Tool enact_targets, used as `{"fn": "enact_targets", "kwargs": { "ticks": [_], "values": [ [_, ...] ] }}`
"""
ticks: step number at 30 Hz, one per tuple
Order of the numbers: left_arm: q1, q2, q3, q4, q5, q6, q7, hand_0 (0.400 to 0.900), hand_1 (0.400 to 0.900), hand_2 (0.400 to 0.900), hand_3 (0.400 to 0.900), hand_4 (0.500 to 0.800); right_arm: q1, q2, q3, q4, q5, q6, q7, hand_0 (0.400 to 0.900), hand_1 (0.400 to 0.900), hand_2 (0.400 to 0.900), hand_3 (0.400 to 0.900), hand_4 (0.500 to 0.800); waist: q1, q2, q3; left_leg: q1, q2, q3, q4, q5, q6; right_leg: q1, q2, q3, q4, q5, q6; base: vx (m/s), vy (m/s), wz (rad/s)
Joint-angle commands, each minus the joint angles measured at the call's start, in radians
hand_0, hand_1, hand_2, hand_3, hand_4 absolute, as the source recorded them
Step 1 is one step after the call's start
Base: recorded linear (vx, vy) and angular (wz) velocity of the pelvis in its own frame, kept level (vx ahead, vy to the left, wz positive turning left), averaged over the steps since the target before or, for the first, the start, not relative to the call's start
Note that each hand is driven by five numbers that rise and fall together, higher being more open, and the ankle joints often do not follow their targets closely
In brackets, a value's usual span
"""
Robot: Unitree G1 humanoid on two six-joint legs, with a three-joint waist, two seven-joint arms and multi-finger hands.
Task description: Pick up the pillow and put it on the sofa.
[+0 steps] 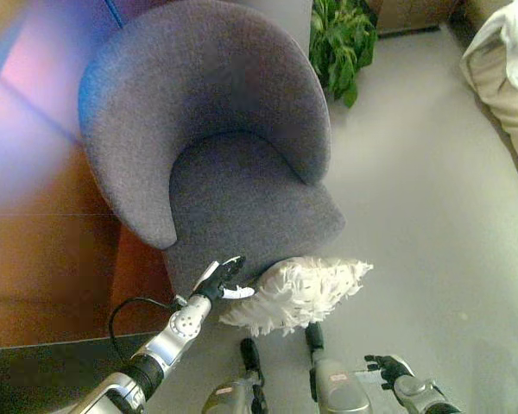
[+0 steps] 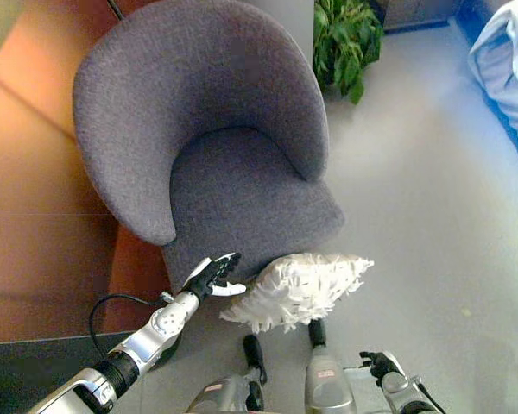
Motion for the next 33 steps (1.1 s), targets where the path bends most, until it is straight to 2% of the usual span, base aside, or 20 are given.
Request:
{"fn": "enact_targets", "kwargs": {
  "ticks": [1,8,17,22,28,33],
  "values": [
    [-0.098,-0.010,-0.002,0.028,0.029,-0.075,0.053,0.900,0.900,0.900,0.900,0.800,-0.020,-0.022,0.056,-0.015,0.021,-0.017,-0.028,0.900,0.900,0.900,0.900,0.800,-0.013,-0.064,0.001,-0.080,0.004,0.009,0.158,-0.117,-0.007,-0.092,-0.083,0.015,0.154,-0.106,0.082,-0.04,-0.036,-0.07],
    [-0.184,-0.024,-0.012,0.095,0.037,-0.072,0.094,0.900,0.900,0.900,0.900,0.800,-0.076,-0.023,0.088,-0.042,0.038,-0.025,-0.057,0.900,0.900,0.900,0.900,0.800,-0.020,-0.074,0.060,-0.149,0.015,0.006,0.196,-0.108,-0.013,-0.170,-0.076,0.020,0.200,-0.101,0.070,-0.04,-0.051,-0.07],
    [-0.280,-0.052,-0.019,0.163,0.037,-0.071,0.088,0.900,0.900,0.900,0.900,0.800,-0.150,-0.015,0.111,-0.067,0.051,0.005,-0.074,0.900,0.900,0.900,0.900,0.800,-0.033,-0.075,0.111,-0.206,0.020,0.012,0.212,-0.098,-0.021,-0.238,-0.069,0.028,0.230,-0.097,0.062,-0.03,-0.022,-0.04],
    [-0.329,-0.062,-0.024,0.203,0.046,-0.072,0.116,0.900,0.900,0.900,0.900,0.800,-0.191,-0.011,0.128,-0.079,0.065,0.015,-0.082,0.900,0.900,0.900,0.900,0.800,-0.041,-0.082,0.134,-0.244,0.027,0.021,0.241,-0.097,-0.026,-0.278,-0.068,0.032,0.255,-0.096,0.059,-0.04,-0.024,-0.06],
    [-0.392,-0.059,-0.010,0.254,0.067,-0.076,0.156,0.900,0.900,0.900,0.900,0.800,-0.218,-0.001,0.151,-0.122,0.072,0.033,-0.098,0.900,0.900,0.900,0.900,0.800,-0.052,-0.095,0.135,-0.313,0.036,0.033,0.254,-0.088,-0.030,-0.348,-0.056,0.039,0.272,-0.090,0.059,-0.05,-0.049,-0.05],
    [-0.439,-0.062,-0.014,0.289,0.078,-0.074,0.166,0.900,0.900,0.900,0.900,0.800,-0.240,0.008,0.169,-0.146,0.089,0.039,-0.114,0.900,0.900,0.900,0.900,0.800,-0.060,-0.103,0.135,-0.368,0.044,0.040,0.257,-0.076,-0.035,-0.404,-0.046,0.044,0.284,-0.083,0.059,-0.05,-0.046,-0.06]
  ]
}}
